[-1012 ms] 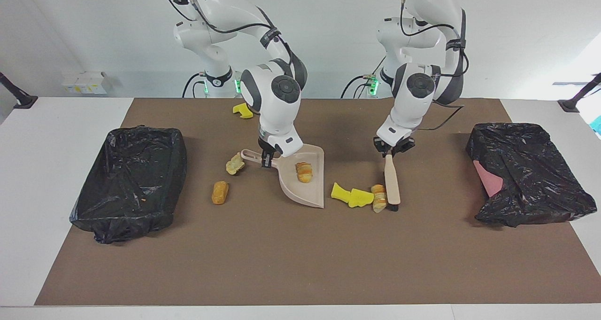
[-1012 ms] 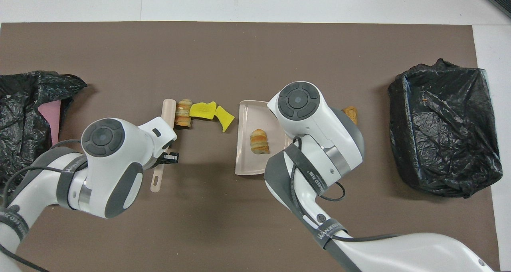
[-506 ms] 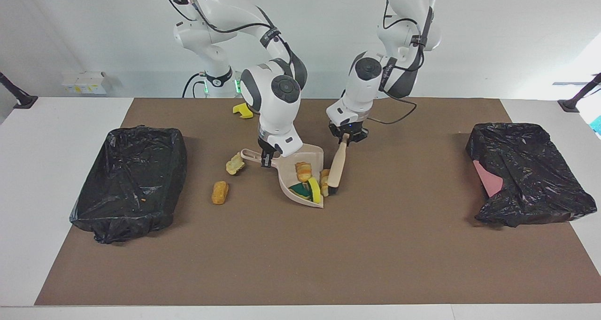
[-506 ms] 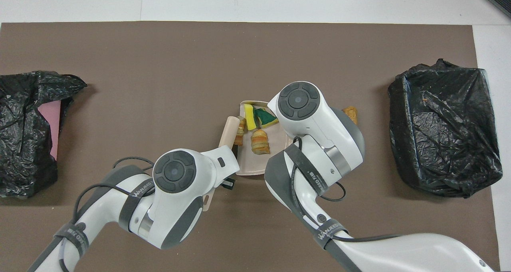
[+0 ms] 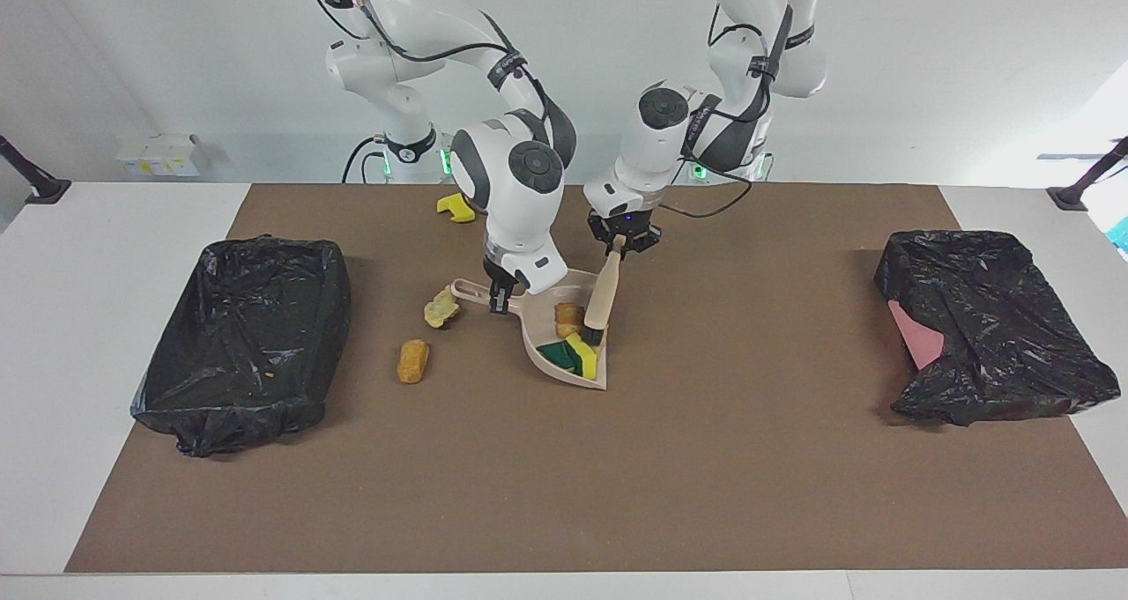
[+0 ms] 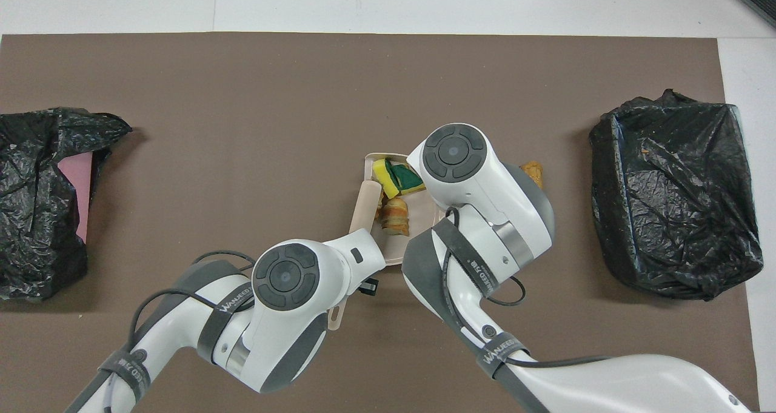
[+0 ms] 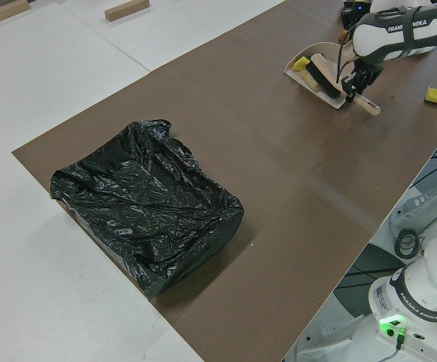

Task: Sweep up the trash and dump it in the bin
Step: 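Sweep the yellow sponge pieces into the dustpan with the left gripper, then sweep the remaining chunks into the dustpan with the left gripper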

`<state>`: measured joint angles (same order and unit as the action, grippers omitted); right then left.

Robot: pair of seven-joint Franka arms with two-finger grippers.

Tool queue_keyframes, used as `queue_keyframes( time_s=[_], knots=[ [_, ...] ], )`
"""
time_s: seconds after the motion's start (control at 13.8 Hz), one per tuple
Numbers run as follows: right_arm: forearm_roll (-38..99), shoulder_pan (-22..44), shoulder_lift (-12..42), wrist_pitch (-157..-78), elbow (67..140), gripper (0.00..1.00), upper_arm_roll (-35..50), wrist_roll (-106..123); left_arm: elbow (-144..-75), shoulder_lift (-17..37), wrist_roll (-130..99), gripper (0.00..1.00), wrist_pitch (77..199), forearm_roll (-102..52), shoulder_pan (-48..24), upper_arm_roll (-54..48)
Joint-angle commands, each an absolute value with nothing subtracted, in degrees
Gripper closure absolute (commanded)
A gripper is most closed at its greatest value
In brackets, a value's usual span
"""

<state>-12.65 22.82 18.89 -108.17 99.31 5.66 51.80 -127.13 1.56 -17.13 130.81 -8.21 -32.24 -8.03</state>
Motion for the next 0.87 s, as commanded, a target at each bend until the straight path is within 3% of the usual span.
queue_keyframes(
  time_s=[0.0, 0.22, 0.43, 0.79],
  knots=[
    [-13.5, 21.4, 17.2, -107.8, 100.2, 1.00, 6.2, 53.5, -126.7, -1.4, -18.4, 1.00, 128.5, -8.7, -29.1, -7.8],
    [-12.9, 20.5, 17.2, -108.4, 100.2, 1.00, 6.2, 53.8, -125.8, -5.9, -22.2, 1.00, 125.1, -8.9, -26.6, -7.6],
    [-12.8, 20.0, 17.2, -108.5, 100.2, 1.00, 6.2, 55.1, -125.9, -6.1, -25.1, 1.00, 123.1, -8.8, -25.3, -7.6],
    [-11.1, 18.5, 17.1, -111.0, 100.5, 1.00, 6.2, 59.9, -126.2, 2.9, -20.6, 1.00, 128.7, -8.4, -23.0, -7.6]
  ],
)
